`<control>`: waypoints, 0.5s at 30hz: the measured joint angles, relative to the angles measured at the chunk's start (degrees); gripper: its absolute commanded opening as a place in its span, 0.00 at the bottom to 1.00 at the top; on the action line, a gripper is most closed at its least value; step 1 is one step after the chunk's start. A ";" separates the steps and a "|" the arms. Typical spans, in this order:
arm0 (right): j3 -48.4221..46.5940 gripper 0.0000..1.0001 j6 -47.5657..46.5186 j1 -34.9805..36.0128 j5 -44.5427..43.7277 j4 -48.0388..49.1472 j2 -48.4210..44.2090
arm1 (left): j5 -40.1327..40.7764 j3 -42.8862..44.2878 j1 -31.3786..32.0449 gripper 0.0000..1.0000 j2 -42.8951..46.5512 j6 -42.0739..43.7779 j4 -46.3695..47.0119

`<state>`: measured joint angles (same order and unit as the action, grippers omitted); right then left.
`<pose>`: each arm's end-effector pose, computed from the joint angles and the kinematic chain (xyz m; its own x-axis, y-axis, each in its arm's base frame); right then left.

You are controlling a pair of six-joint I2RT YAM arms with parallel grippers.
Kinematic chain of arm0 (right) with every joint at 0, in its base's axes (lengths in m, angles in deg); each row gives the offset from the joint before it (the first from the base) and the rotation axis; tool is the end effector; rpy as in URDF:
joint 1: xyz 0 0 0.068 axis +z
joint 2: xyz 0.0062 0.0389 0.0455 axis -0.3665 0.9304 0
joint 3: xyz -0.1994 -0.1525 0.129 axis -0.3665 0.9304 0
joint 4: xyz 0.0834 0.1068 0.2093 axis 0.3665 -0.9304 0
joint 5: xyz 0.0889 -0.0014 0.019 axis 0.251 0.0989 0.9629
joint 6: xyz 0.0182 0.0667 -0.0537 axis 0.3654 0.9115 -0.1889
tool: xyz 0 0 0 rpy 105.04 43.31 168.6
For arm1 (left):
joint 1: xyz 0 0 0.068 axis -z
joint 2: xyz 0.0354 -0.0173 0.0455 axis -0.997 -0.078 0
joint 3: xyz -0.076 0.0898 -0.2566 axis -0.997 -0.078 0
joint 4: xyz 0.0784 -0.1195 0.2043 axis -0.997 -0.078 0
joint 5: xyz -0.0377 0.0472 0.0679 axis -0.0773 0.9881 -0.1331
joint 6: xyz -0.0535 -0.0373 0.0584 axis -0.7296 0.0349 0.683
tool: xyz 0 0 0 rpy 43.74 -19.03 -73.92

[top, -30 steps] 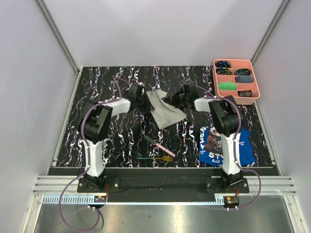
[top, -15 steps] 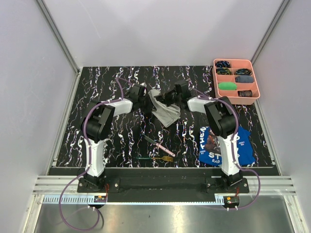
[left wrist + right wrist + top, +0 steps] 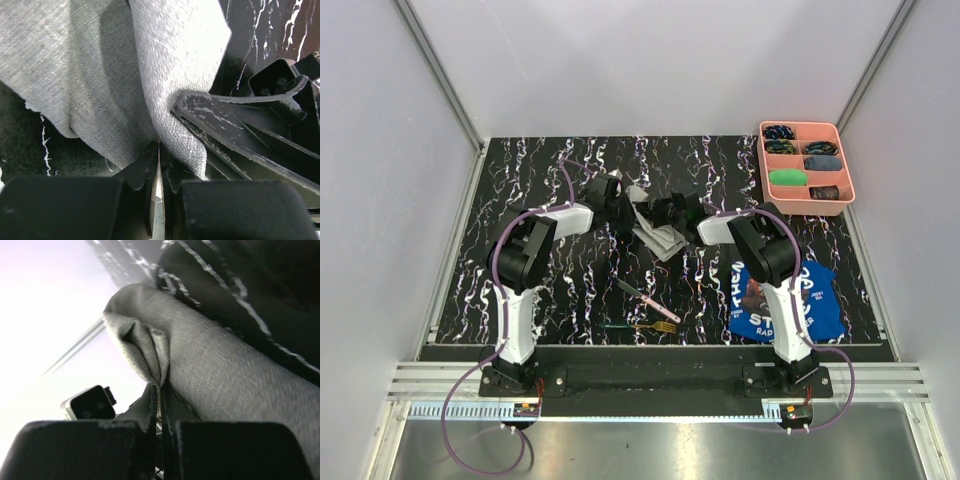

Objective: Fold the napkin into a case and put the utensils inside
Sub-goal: Fold the 2/3-rectangle-folded napkin at the center of the board.

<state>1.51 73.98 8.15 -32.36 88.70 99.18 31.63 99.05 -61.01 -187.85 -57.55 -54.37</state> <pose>0.4278 0.2639 0.1083 -0.4971 0.7802 0.3796 0.5897 -0.0171 0.8074 0.4112 -0.2092 0.1274 -0.8600 -0.3123 -0.4035 -0.0082 0.7991 -0.6011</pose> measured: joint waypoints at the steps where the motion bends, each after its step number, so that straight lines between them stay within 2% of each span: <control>1: 0.26 0.00 0.70 0.22 -0.76 1.42 0.15 | 0.00 0.00 0.00 0.10 0.00 0.11 0.20; 11: 2.19 0.00 2.71 1.09 -4.15 10.05 1.31 | -0.31 -1.64 0.00 0.21 0.28 2.45 3.08; 12: 2.19 0.01 2.71 1.09 -4.11 10.25 1.36 | -0.31 -1.88 0.00 0.21 0.46 2.73 3.32; 13: 2.19 0.12 2.69 1.09 -4.00 10.34 1.36 | -0.26 -2.03 0.00 0.22 0.59 3.04 3.37; 15: 2.19 0.17 2.45 1.09 -3.69 10.16 1.36 | -0.11 -2.51 0.00 0.22 0.98 3.65 3.45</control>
<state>3.69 76.43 9.24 -36.06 98.87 100.54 31.52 96.54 -61.01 -186.87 -53.90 -50.91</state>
